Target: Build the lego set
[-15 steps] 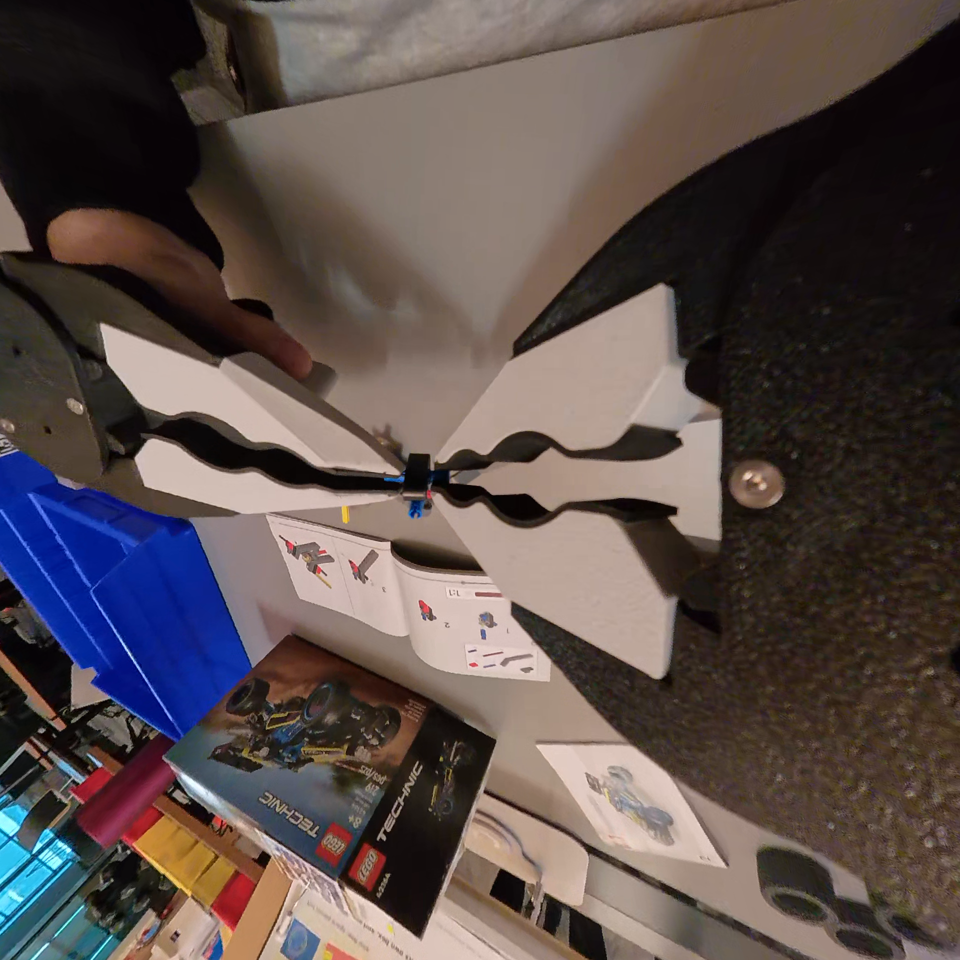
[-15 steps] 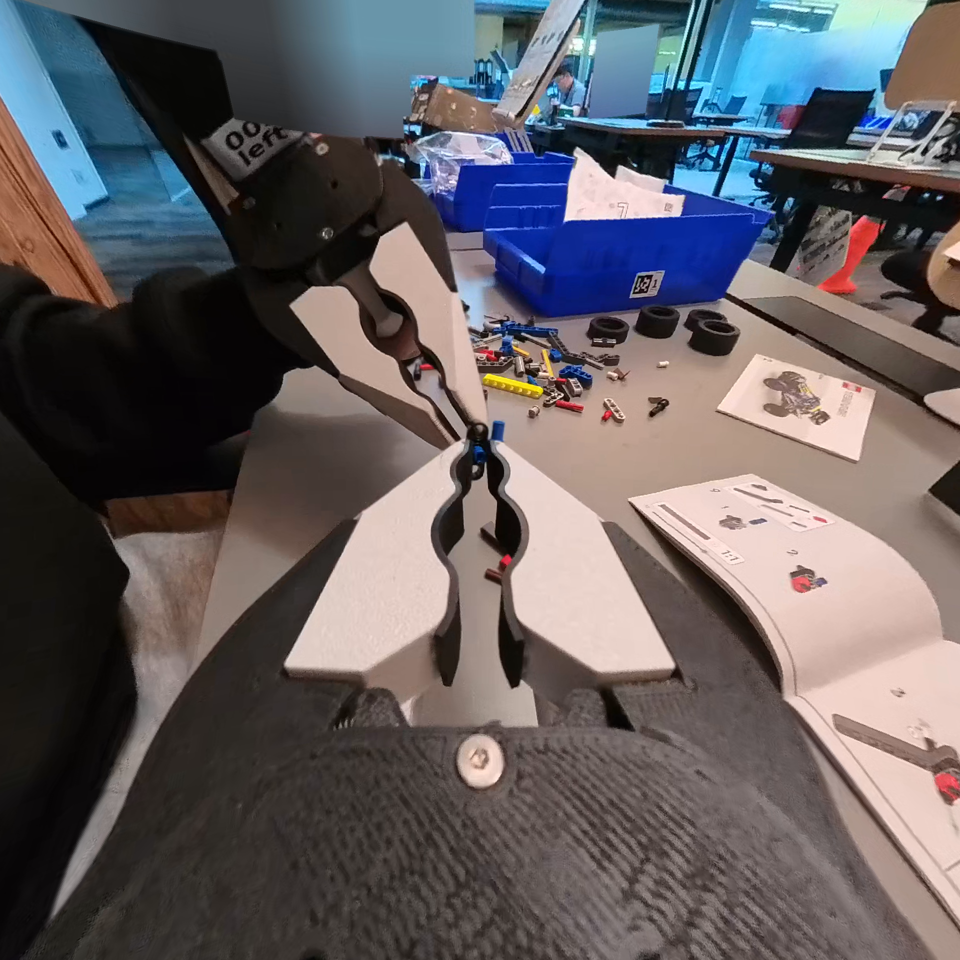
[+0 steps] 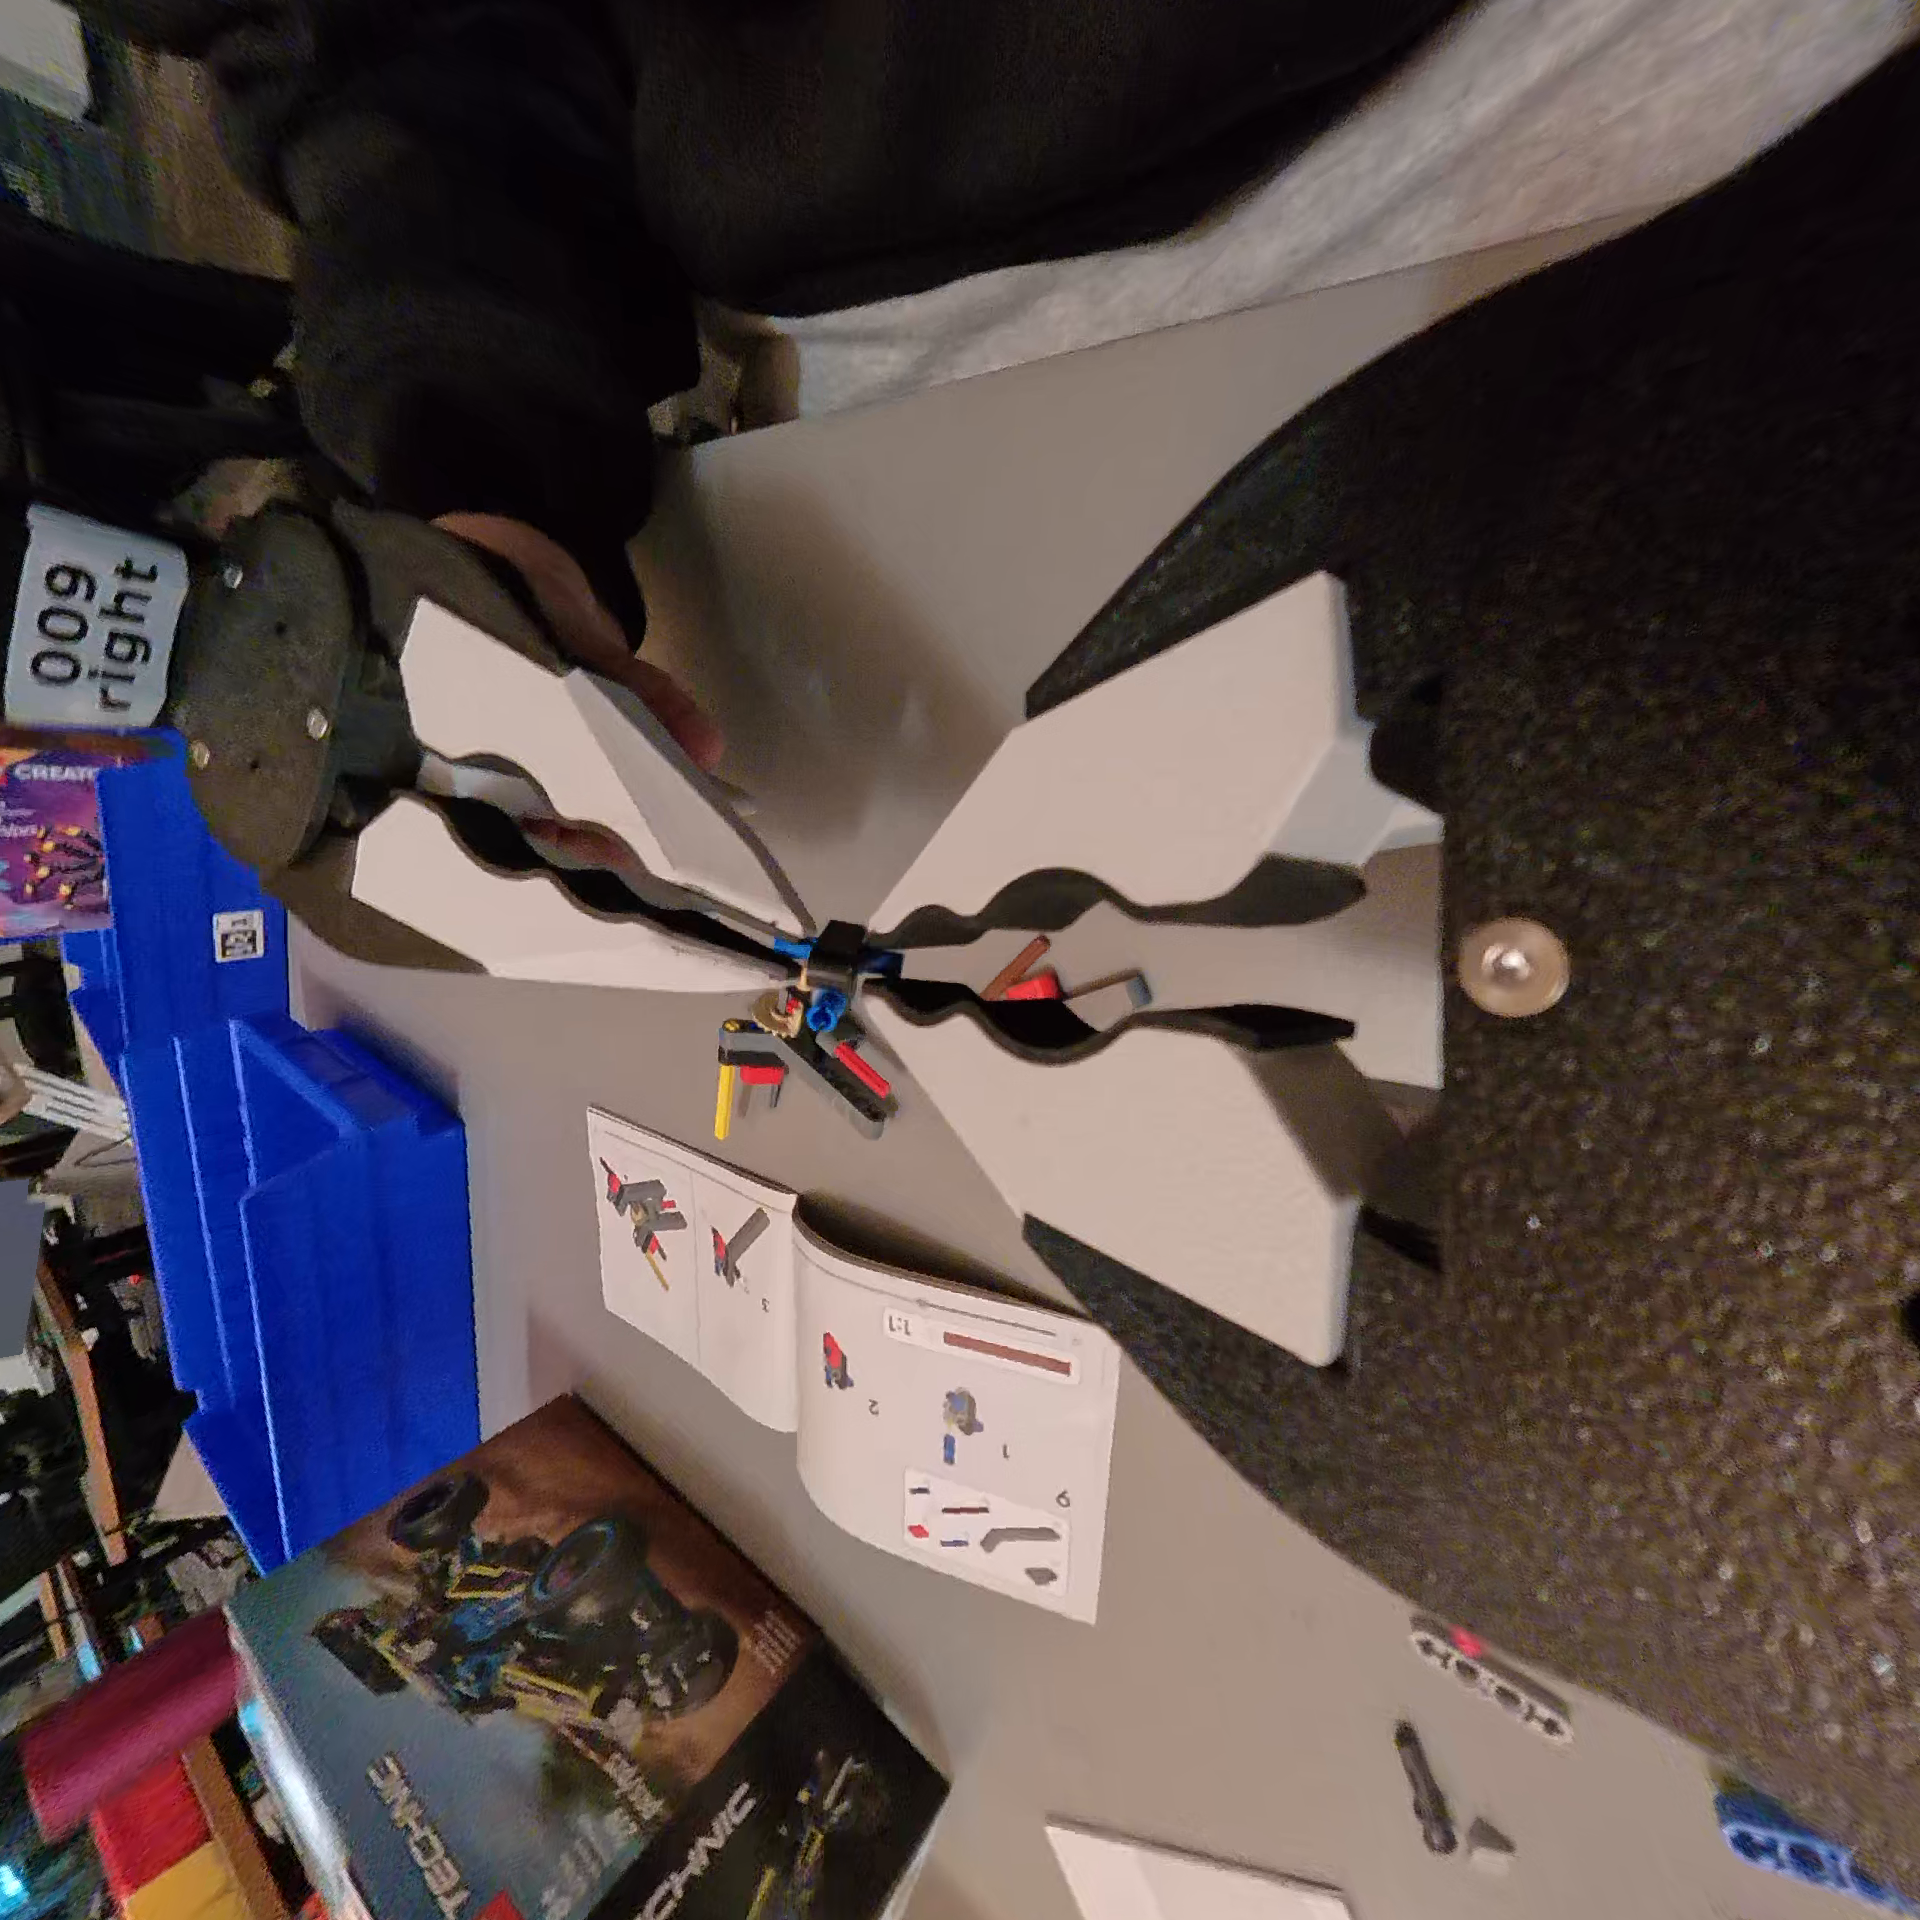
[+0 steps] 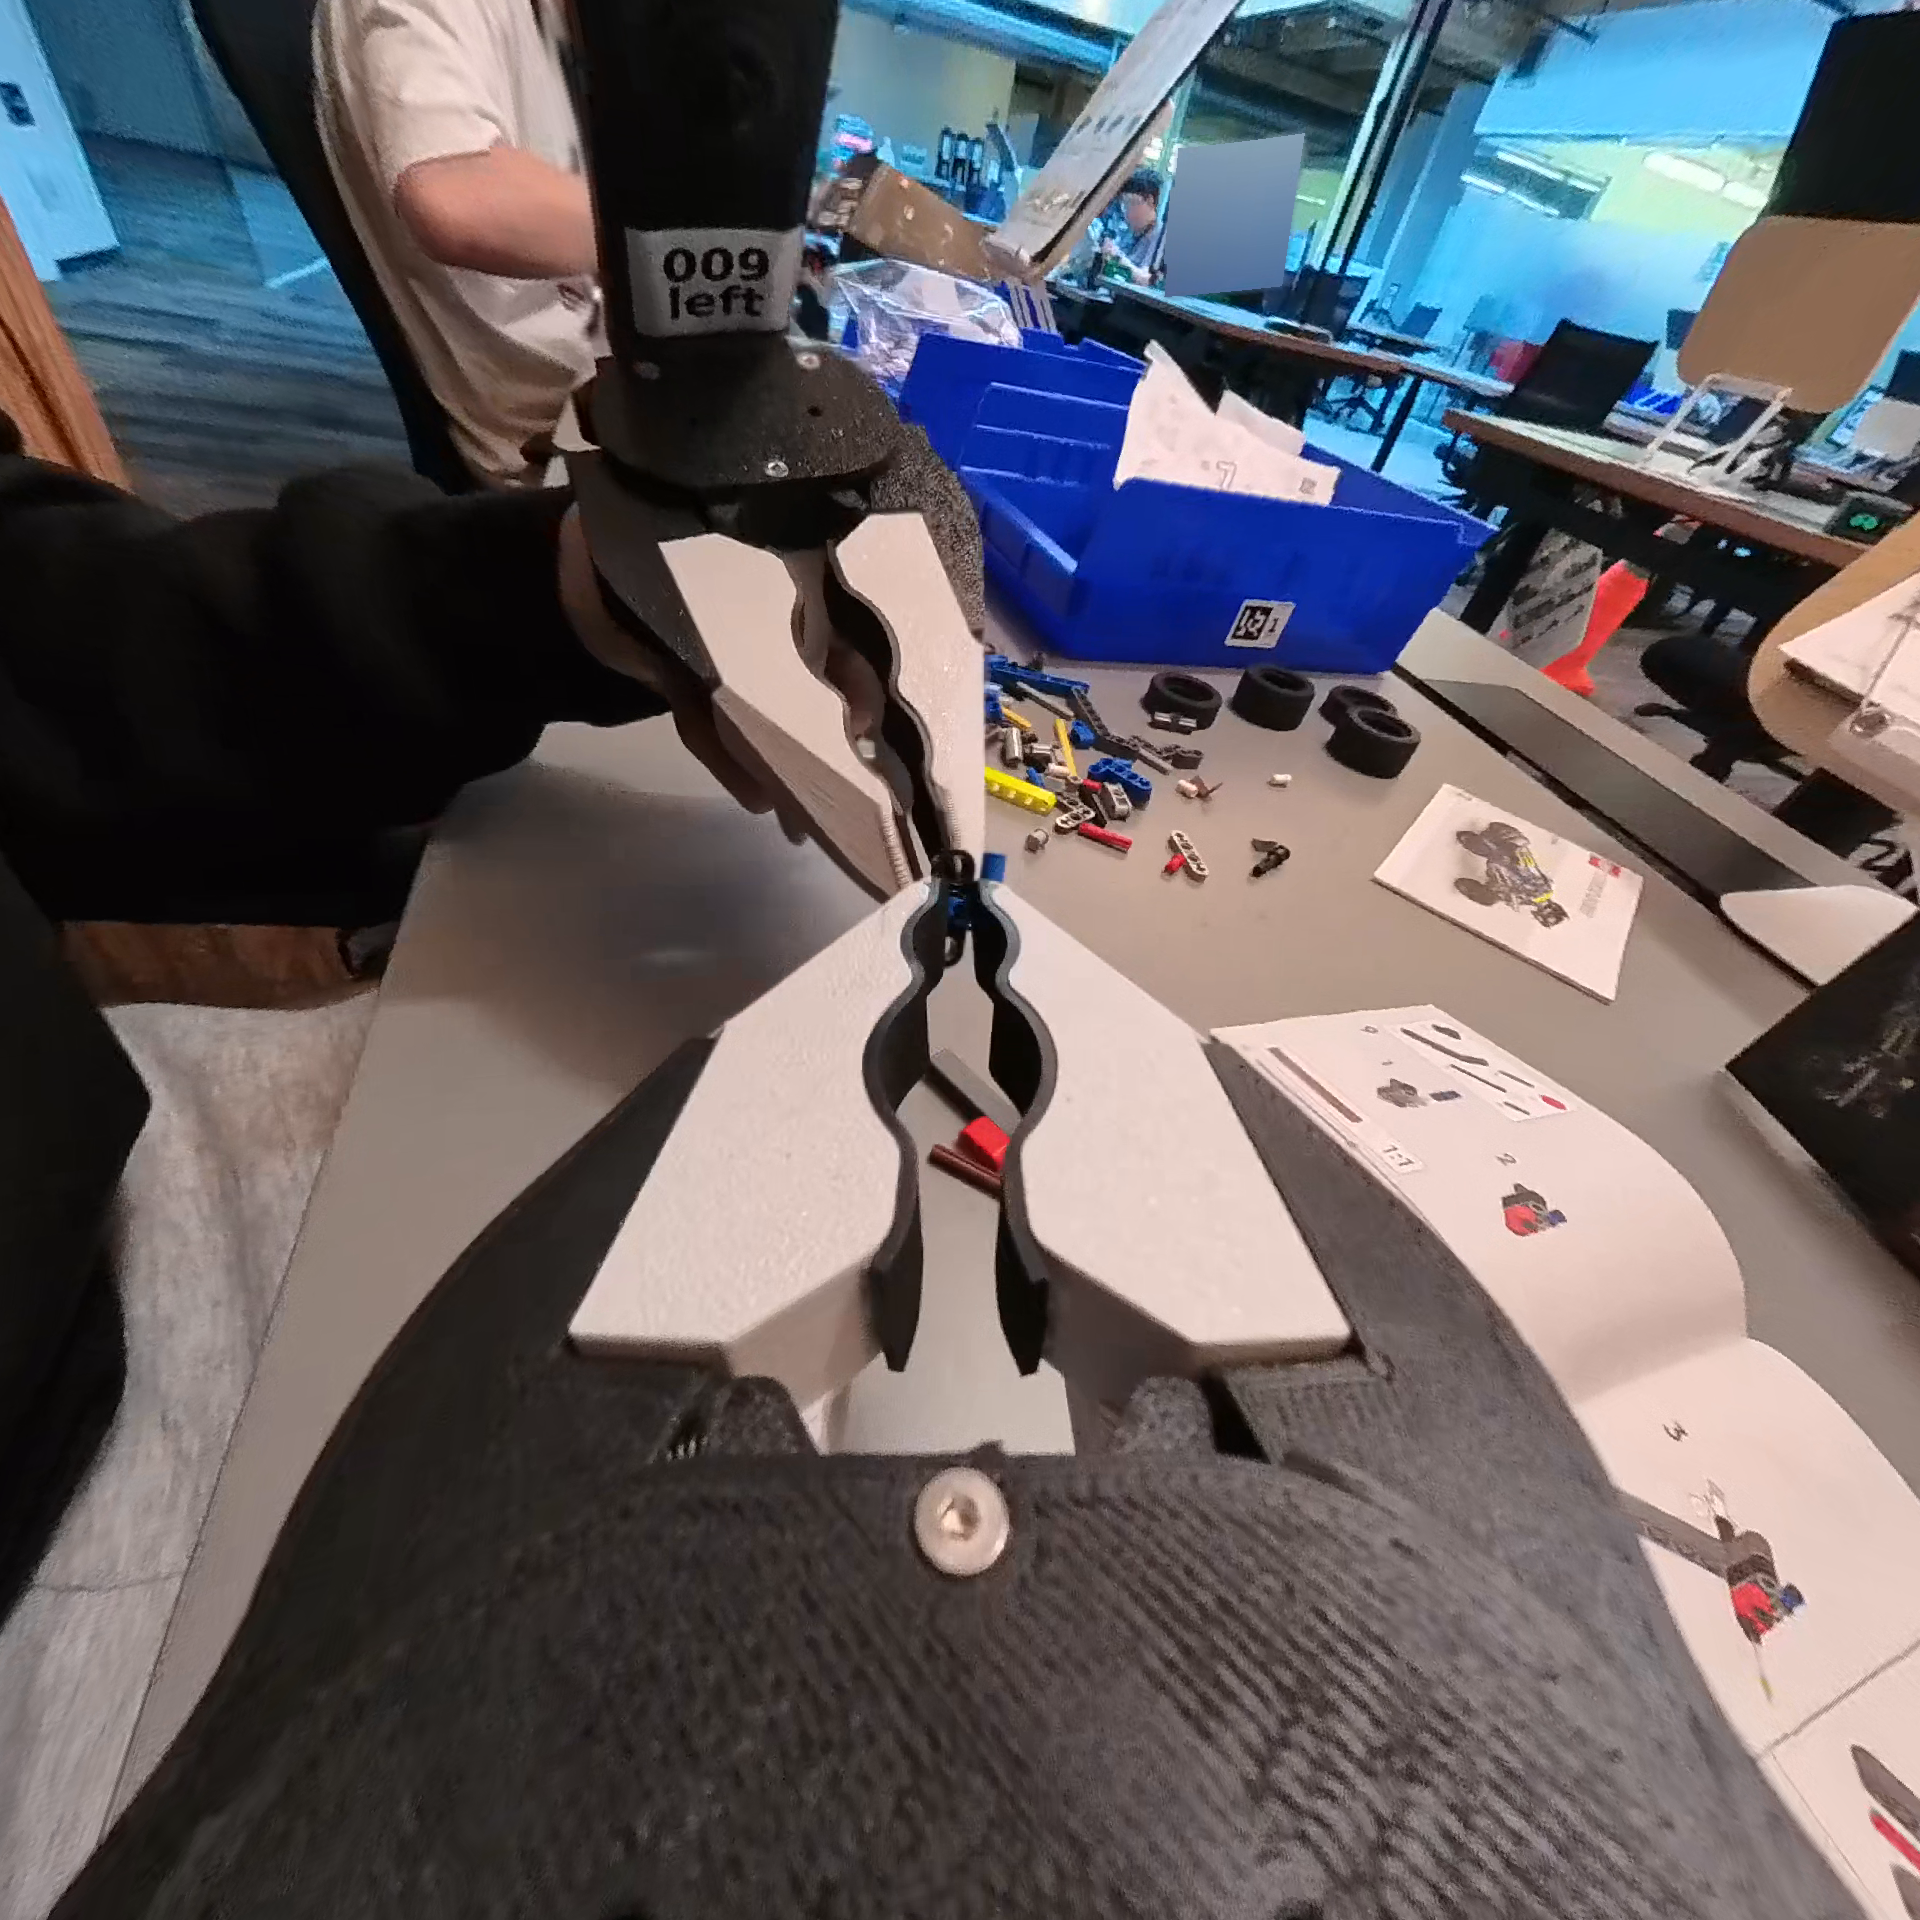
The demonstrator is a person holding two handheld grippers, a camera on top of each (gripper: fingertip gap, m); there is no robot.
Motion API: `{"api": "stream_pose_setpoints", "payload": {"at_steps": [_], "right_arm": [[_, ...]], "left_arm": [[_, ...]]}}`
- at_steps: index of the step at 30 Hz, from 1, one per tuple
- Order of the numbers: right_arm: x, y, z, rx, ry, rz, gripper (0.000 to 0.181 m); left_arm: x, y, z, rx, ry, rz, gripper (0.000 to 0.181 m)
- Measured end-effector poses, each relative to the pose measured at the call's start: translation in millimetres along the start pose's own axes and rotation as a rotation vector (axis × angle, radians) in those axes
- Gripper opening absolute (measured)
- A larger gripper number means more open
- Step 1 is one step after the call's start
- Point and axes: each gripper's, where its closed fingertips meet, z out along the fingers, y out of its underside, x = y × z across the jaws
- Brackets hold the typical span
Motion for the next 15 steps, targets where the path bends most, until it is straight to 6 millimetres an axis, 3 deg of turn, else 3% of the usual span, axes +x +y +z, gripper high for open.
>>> {"api": "stream_pose_setpoints", "payload": {"at_steps": [9,15], "right_arm": [[4,14,5,-0.043,0.028,0.052,0.002],[25,17,3,-0.034,0.162,0.169,0.002]], "left_arm": [[-8,13,4,-0.081,-0.052,0.021,0.003],[-22,8,5,-0.037,-0.131,-0.049,0.015]]}}
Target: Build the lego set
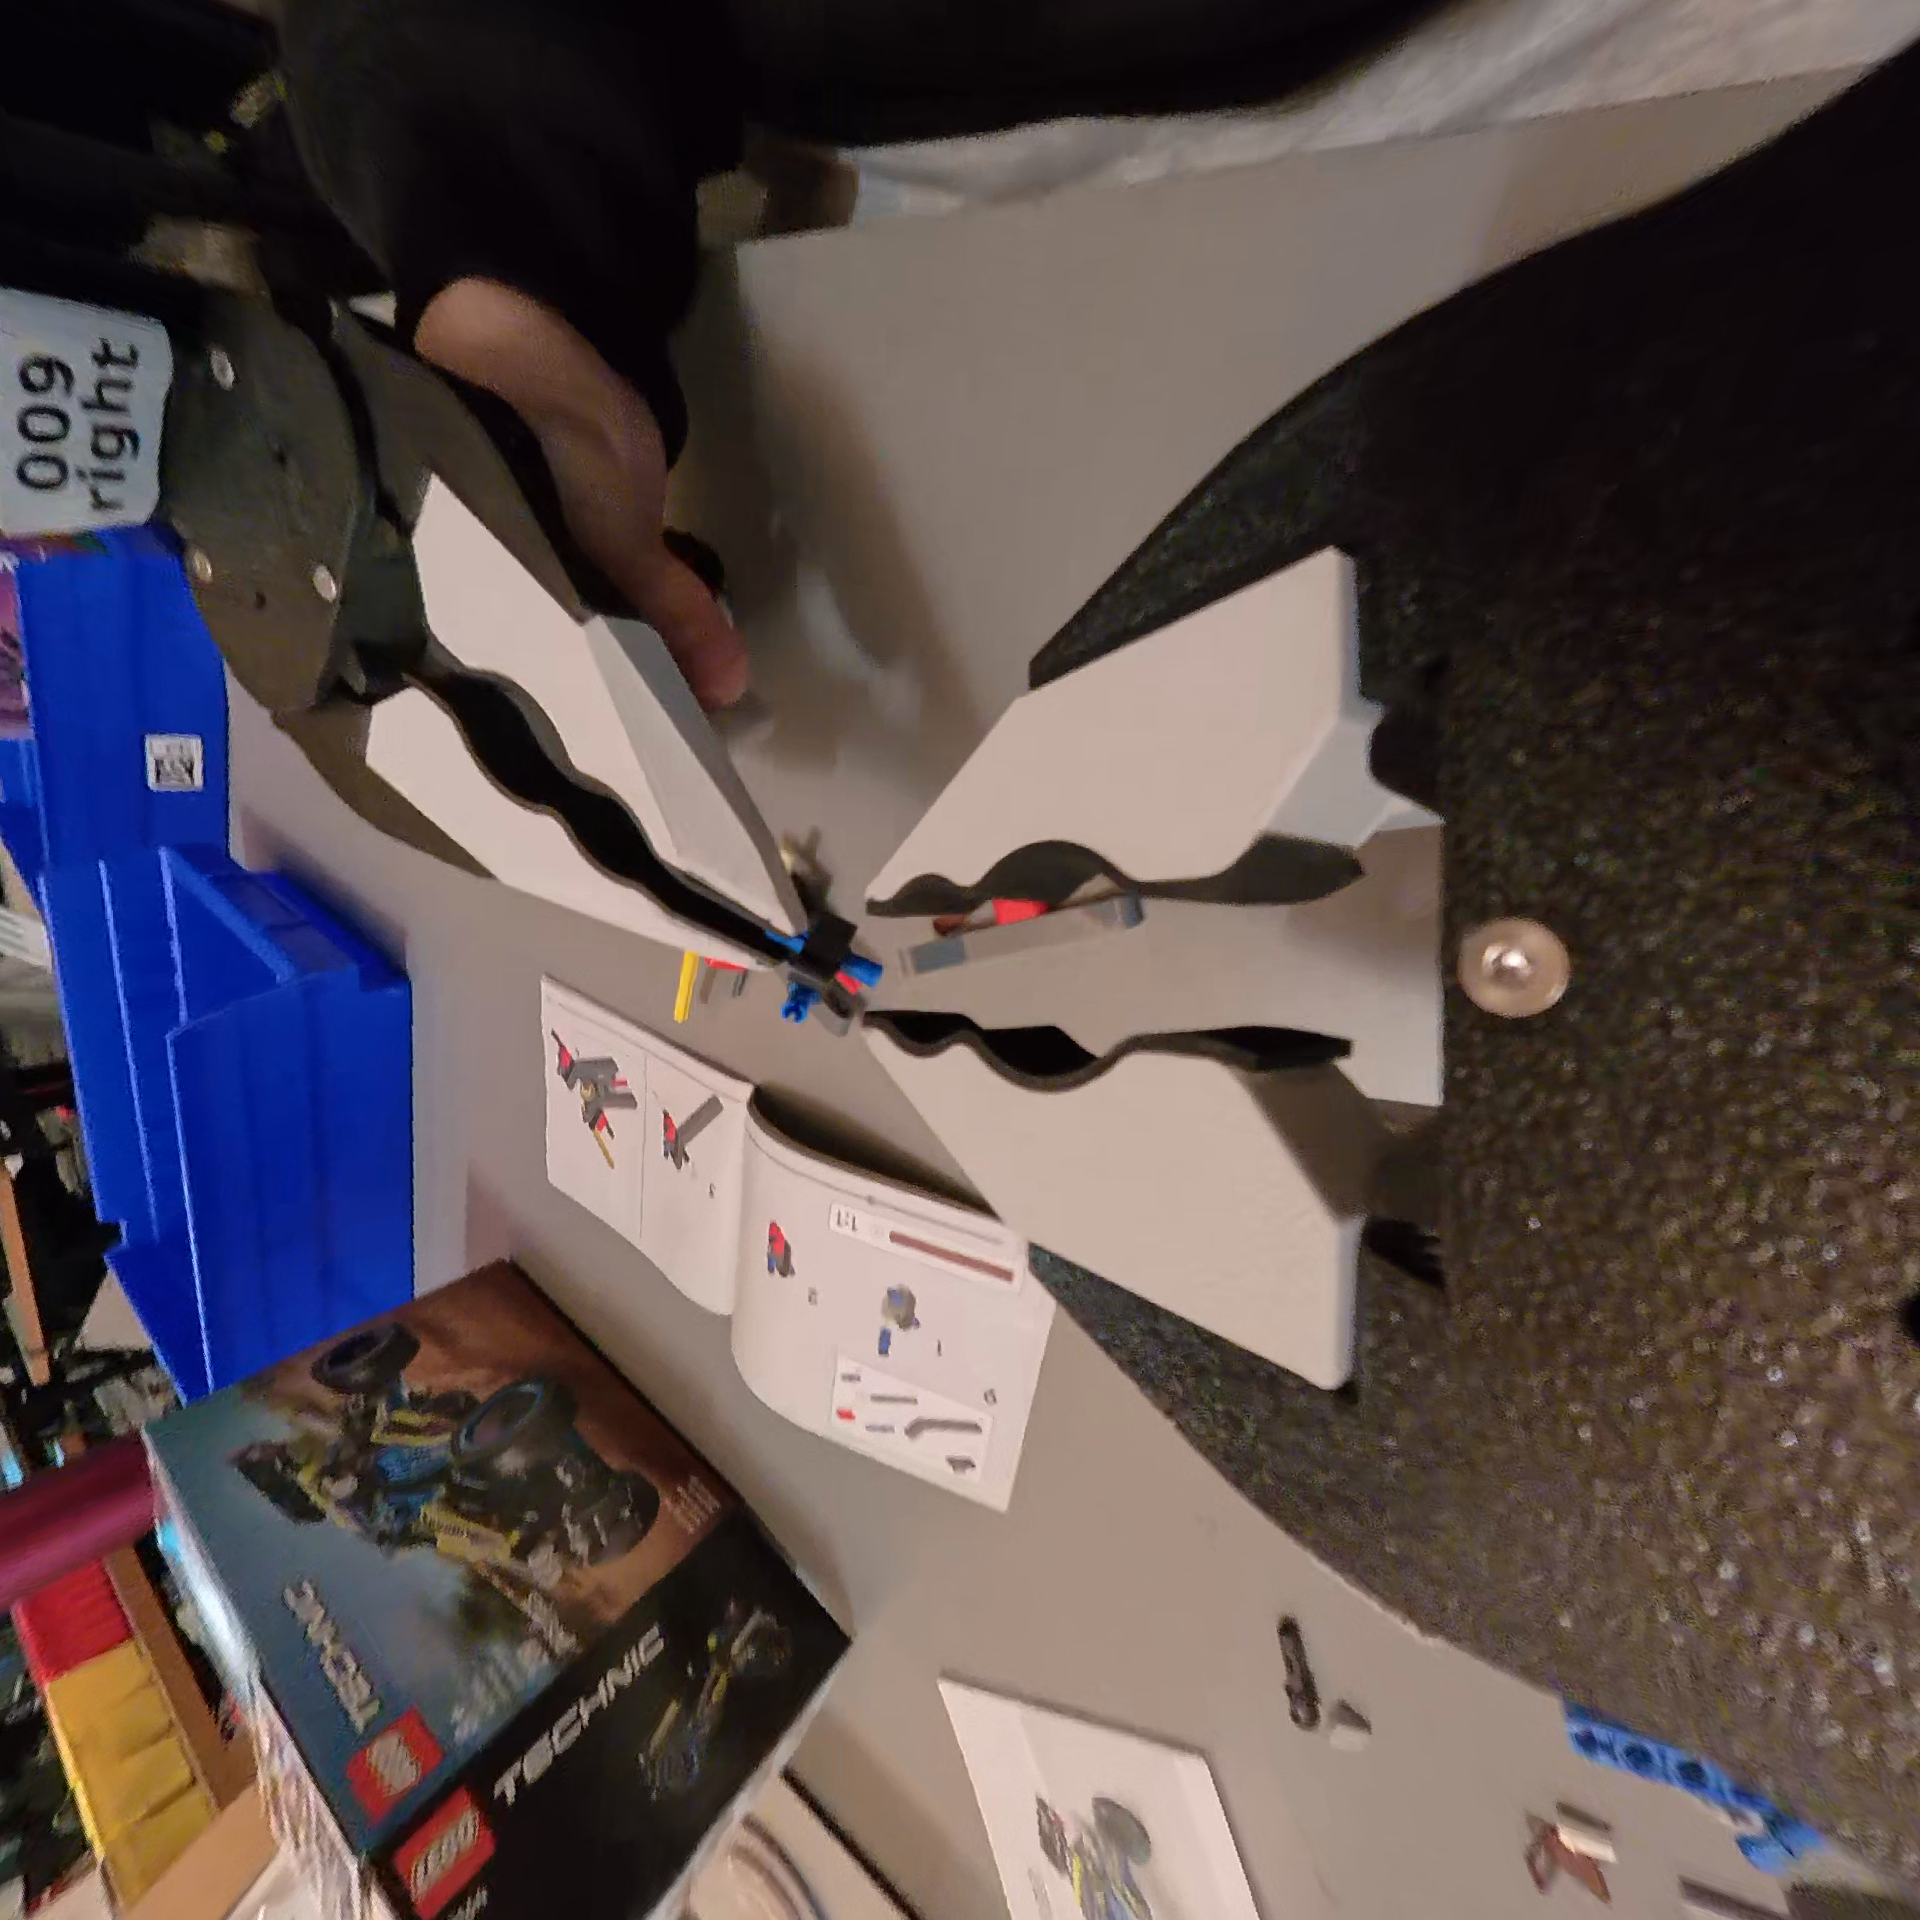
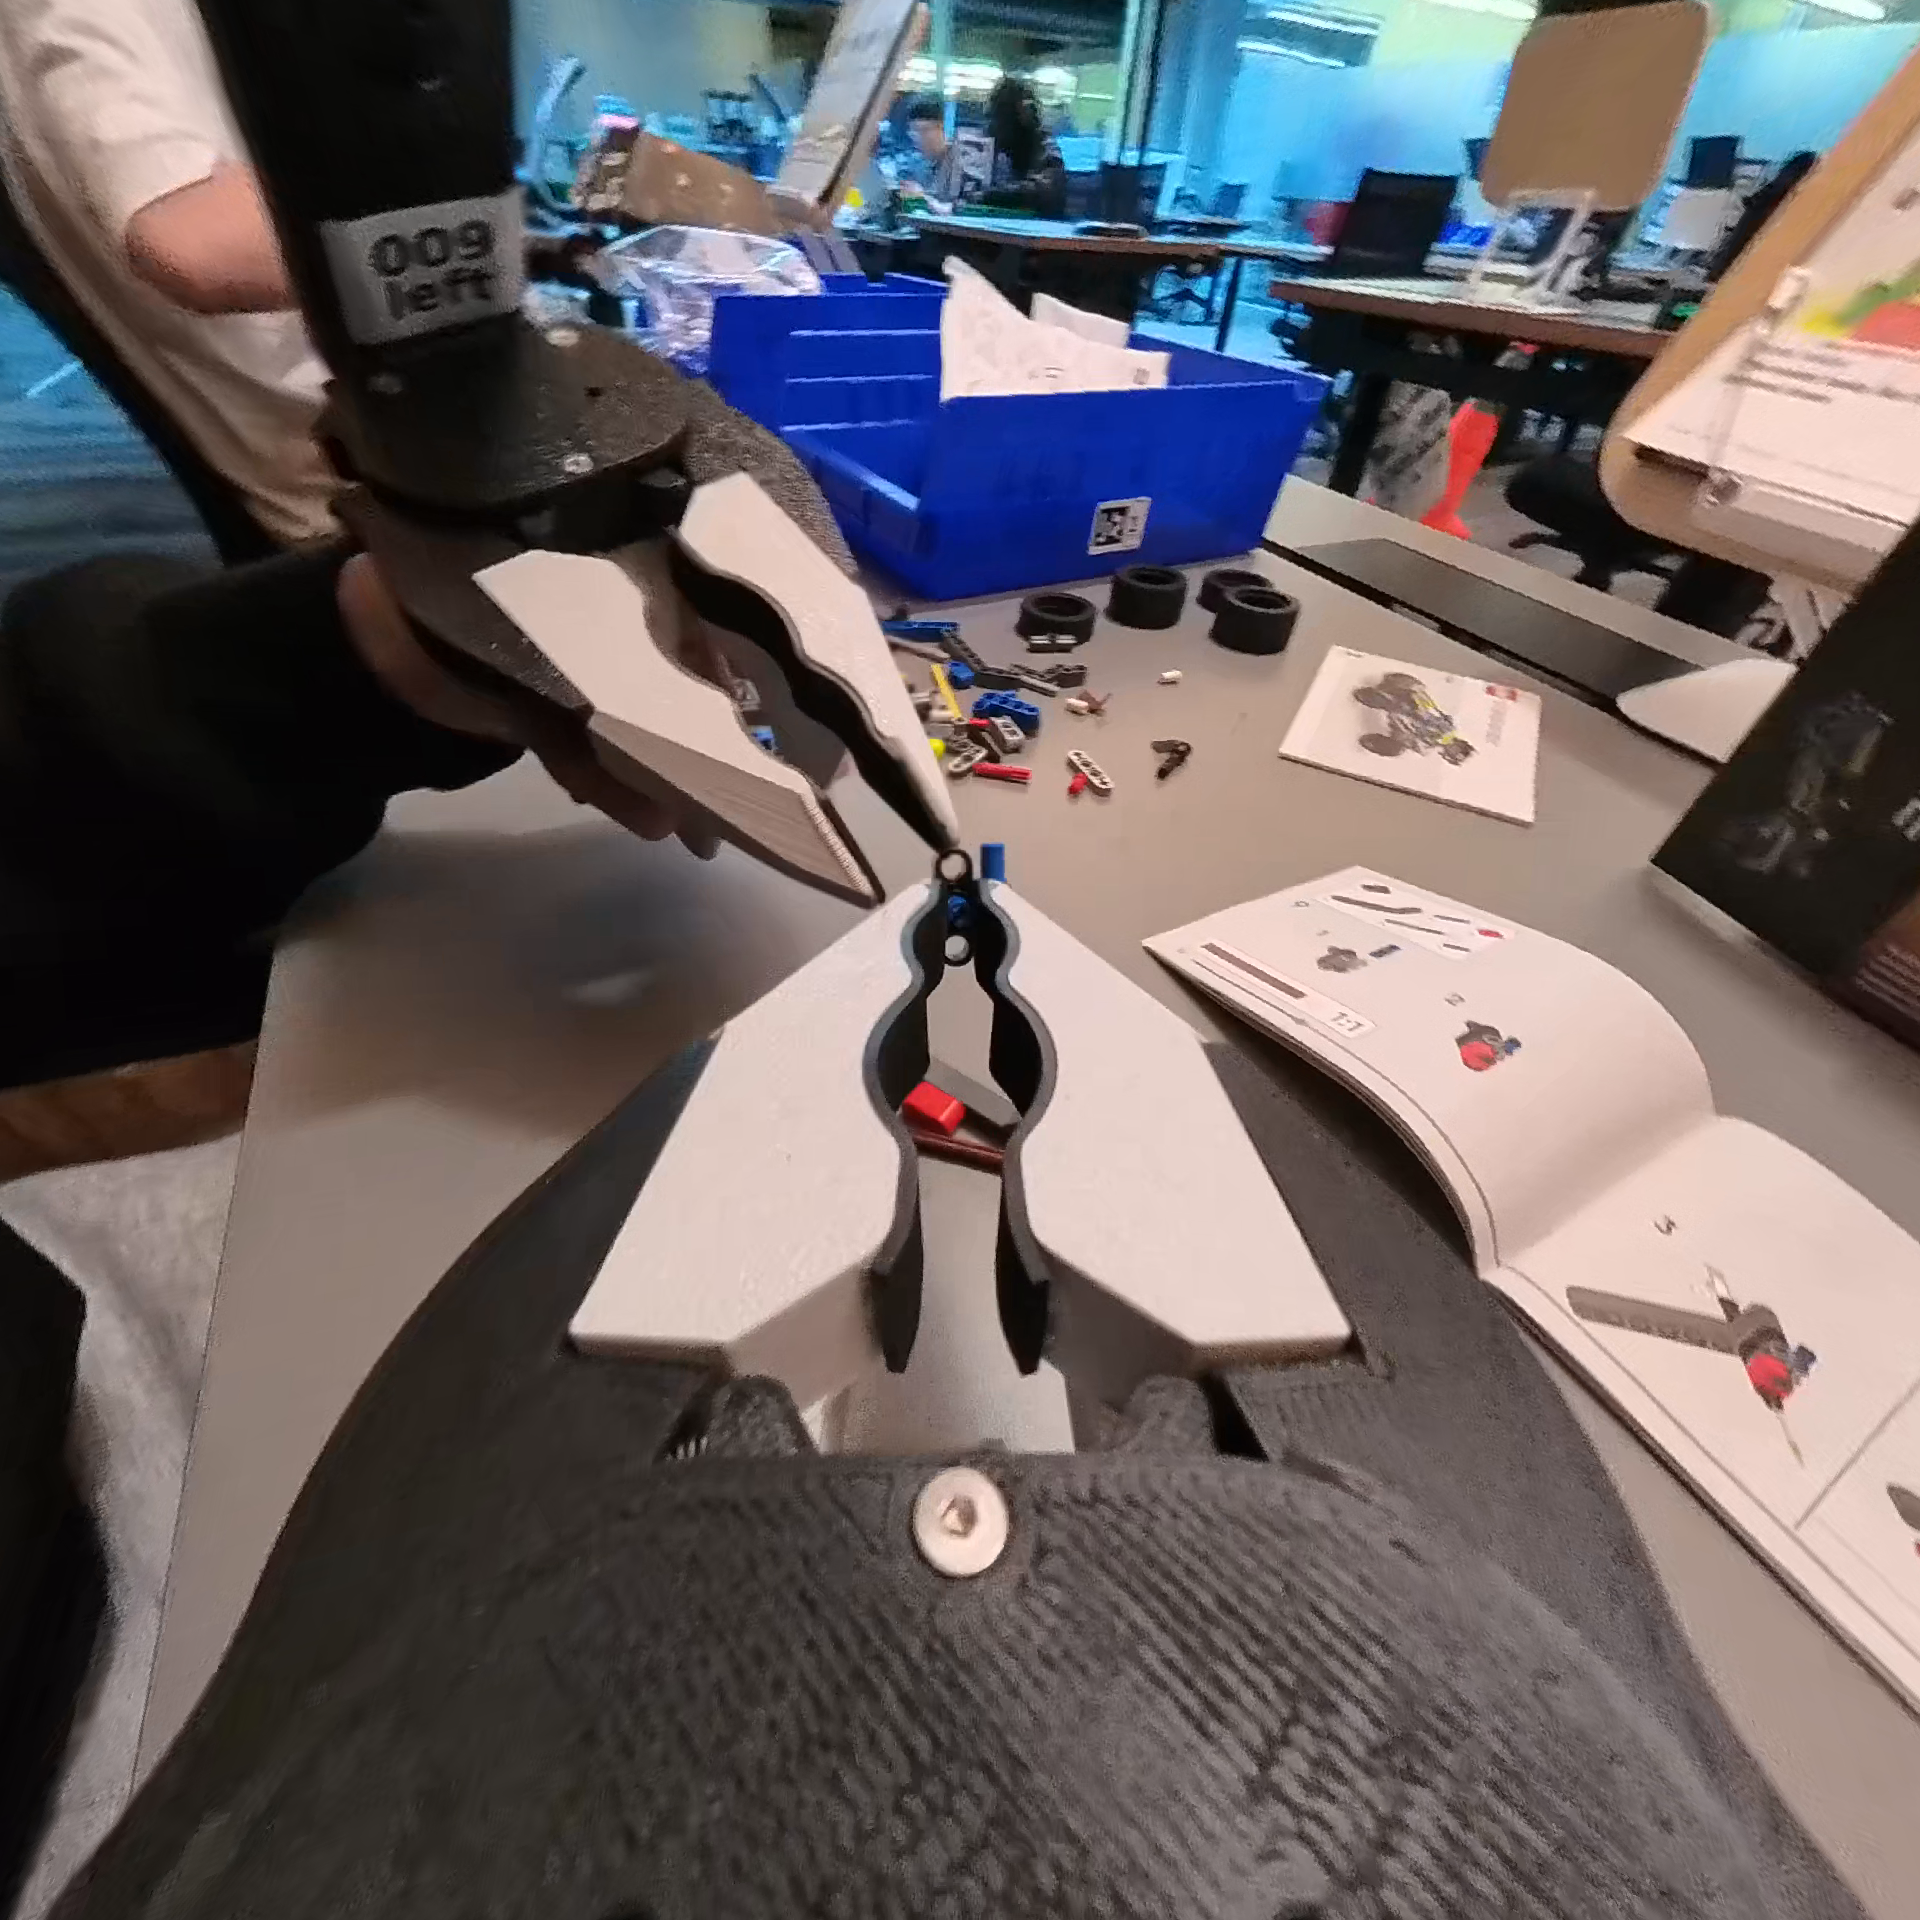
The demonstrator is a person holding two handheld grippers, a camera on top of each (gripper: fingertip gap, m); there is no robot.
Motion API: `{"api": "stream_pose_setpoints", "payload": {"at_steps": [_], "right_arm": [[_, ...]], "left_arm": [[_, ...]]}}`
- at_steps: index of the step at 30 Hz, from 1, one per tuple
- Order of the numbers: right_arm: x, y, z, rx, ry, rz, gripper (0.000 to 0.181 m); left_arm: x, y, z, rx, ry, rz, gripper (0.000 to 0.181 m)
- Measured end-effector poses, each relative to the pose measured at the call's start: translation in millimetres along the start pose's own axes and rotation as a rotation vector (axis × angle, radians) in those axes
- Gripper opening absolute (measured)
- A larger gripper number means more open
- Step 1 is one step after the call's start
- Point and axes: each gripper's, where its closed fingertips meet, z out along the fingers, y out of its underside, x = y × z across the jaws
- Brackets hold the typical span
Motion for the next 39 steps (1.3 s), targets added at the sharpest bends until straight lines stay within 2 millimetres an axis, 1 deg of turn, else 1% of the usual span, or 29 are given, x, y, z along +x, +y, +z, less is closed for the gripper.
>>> {"api": "stream_pose_setpoints", "payload": {"at_steps": [2,4,8,12,15,17,20,24,26,30,31,34,36,39], "right_arm": [[3,-2,-1,0.021,0.019,0.036,0.002],[5,-7,-2,0.056,0.031,0.019,0.002],[1,-9,-2,0.072,0.006,0.018,0.002],[-5,-12,-1,0.089,-0.026,0.018,0.002],[-14,-16,0,0.109,-0.07,0.067,0.003],[-16,-19,-1,0.12,-0.083,0.08,0.002],[-18,-19,-3,0.102,-0.133,0.08,0.002],[-22,-23,-7,0.124,-0.191,0.083,0.002],[-25,-24,-7,0.129,-0.207,0.09,0.002],[-25,-9,-3,0.037,-0.201,0.037,0.003],[-21,-3,-2,-0.007,-0.174,0.016,0.005],[-6,26,0,-0.204,-0.06,-0.075,0.009],[-5,44,6,-0.298,-0.018,-0.068,0.014],[-3,47,13,-0.328,0.059,-0.091,0.009]], "left_arm": [[0,1,1,-0.02,-0.015,0.011,0.015],[2,1,3,-0.032,-0.003,-0.019,0.015],[4,-3,2,0.016,0.036,-0.087,0.014],[2,-10,-6,0.092,0.077,-0.139,0.017],[7,-13,-8,0.094,0.096,-0.106,0.017],[9,-10,-7,0.059,0.088,-0.077,0.008],[12,-10,-8,0.057,0.099,-0.04,0.006],[16,-17,-13,0.12,0.153,-0.07,0.002],[18,-16,-16,0.127,0.193,-0.094,0.002],[17,-3,-14,0.077,0.2,-0.095,0.002],[12,3,-14,0.053,0.173,-0.087,0.002],[-2,18,-18,-0.009,0.105,-0.08,0.002],[-9,18,-23,0.006,0.085,-0.103,0.002],[-18,17,-29,0.028,0.057,-0.136,0.002]]}}
